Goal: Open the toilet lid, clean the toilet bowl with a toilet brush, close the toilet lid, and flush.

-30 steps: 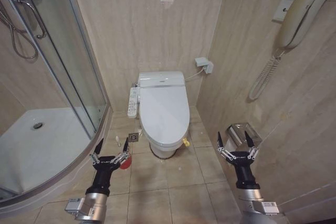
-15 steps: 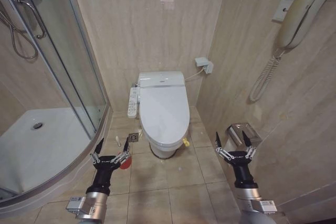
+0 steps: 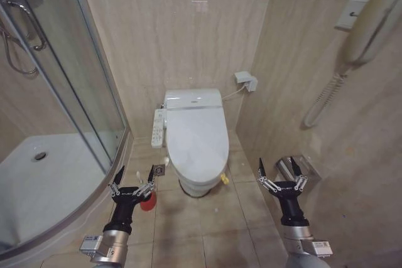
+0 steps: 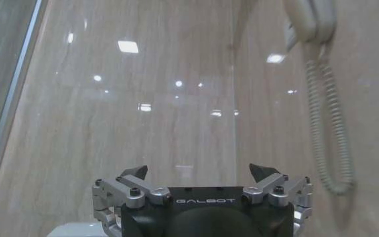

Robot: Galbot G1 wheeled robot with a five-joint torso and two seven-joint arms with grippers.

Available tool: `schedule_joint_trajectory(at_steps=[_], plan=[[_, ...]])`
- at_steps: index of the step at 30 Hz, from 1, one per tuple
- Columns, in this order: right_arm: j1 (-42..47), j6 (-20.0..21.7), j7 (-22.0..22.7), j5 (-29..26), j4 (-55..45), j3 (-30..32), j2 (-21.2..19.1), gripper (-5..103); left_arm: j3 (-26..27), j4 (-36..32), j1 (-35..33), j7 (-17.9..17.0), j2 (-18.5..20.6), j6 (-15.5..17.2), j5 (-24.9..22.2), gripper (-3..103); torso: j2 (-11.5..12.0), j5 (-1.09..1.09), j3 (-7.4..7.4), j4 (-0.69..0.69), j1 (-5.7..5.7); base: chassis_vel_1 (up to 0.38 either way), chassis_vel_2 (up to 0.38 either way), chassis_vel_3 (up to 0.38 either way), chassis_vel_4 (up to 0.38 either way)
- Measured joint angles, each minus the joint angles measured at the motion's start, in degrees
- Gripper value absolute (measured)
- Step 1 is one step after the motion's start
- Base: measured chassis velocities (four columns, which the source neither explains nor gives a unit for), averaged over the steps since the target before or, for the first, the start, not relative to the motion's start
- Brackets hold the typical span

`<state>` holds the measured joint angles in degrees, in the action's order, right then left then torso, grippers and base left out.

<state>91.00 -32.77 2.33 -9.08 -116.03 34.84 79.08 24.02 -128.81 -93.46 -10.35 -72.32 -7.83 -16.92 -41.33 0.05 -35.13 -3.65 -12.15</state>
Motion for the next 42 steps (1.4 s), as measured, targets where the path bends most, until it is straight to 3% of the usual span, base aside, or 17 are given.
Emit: schedule_joint_trajectory(at_steps=[7, 8, 13, 14, 15, 17, 21, 22, 27, 42], plan=[[0.5, -0.3, 0.0, 0.0, -0.6, 0.0, 0.0, 100, 0.0, -0.5, -0.4, 0.1, -0.2, -0.2, 0.2, 100, 0.0, -0.05, 0.01, -0.06, 0.01, -0.255, 0.247, 0.251, -0.26], [0.5, -0.3, 0.1, 0.0, -0.6, -0.1, 0.0, 100, 0.0, -0.5, -0.5, 0.1, -0.2, -0.3, 0.3, 100, 0.0, 0.01, 0.0, 0.0, 0.0, -0.294, 0.29, 0.26, -0.319], [0.1, -0.6, 2.1, 0.4, -0.7, -0.7, -0.1, 100, 0.2, -0.4, -0.7, 0.1, -0.2, -0.7, 0.3, 100, 0.0, -0.01, -0.01, -0.04, -0.03, -0.311, 0.322, 0.323, -0.325], [-0.1, -0.7, 2.4, 0.5, -0.7, -0.9, -0.1, 100, 0.3, -0.4, -0.7, 0.1, -0.3, -0.8, 0.3, 100, 0.0, 0.04, -0.02, 0.03, -0.04, -0.31, 0.335, 0.305, -0.284], [-0.2, -0.8, 2.6, 0.5, -0.7, -1.0, -0.2, 100, 0.3, -0.4, -0.7, 0.1, -0.3, -0.8, 0.3, 100, 0.0, -0.06, -0.01, -0.05, -0.05, -0.31, 0.288, 0.274, -0.284], [-0.2, -0.9, 2.7, 0.5, -0.7, -1.1, -0.2, 100, 0.4, -0.3, -0.7, 0.1, -0.3, -0.8, 0.3, 100, 0.0, -0.05, -0.02, -0.05, -0.06, -0.275, 0.288, 0.169, -0.234], [0.1, -1.0, 2.9, 0.8, -0.8, -1.1, -0.2, 100, 0.3, 0.1, -0.5, 0.1, -0.4, -0.9, 0.3, 100, 0.0, -0.04, -0.01, -0.03, -0.04, -0.104, 0.109, 0.03, -0.045], [0.2, -1.1, 3.0, 0.9, -0.8, -1.1, -0.3, 100, 0.3, 0.3, -0.4, 0.1, -0.5, -0.9, 0.3, 100, 0.0, -0.02, -0.01, 0.03, -0.02, 0.014, 0.055, 0.017, 0.028], [0.9, -1.2, 3.5, 1.4, -1.0, -1.1, -0.4, 100, 0.0, 1.2, 0.1, 0.1, -0.7, -0.9, 0.3, 100, 0.0, 0.0, 0.02, -0.06, 0.05, 0.033, -0.051, -0.026, 0.059], [2.2, -2.1, 5.7, 4.2, 0.4, -2.3, 1.7, 100, -1.8, 6.2, 2.2, 0.0, -0.6, -2.7, 0.1, 100, 0.0, -0.02, 0.0, -0.03, 0.0, 0.012, -0.025, -0.024, 0.01]])
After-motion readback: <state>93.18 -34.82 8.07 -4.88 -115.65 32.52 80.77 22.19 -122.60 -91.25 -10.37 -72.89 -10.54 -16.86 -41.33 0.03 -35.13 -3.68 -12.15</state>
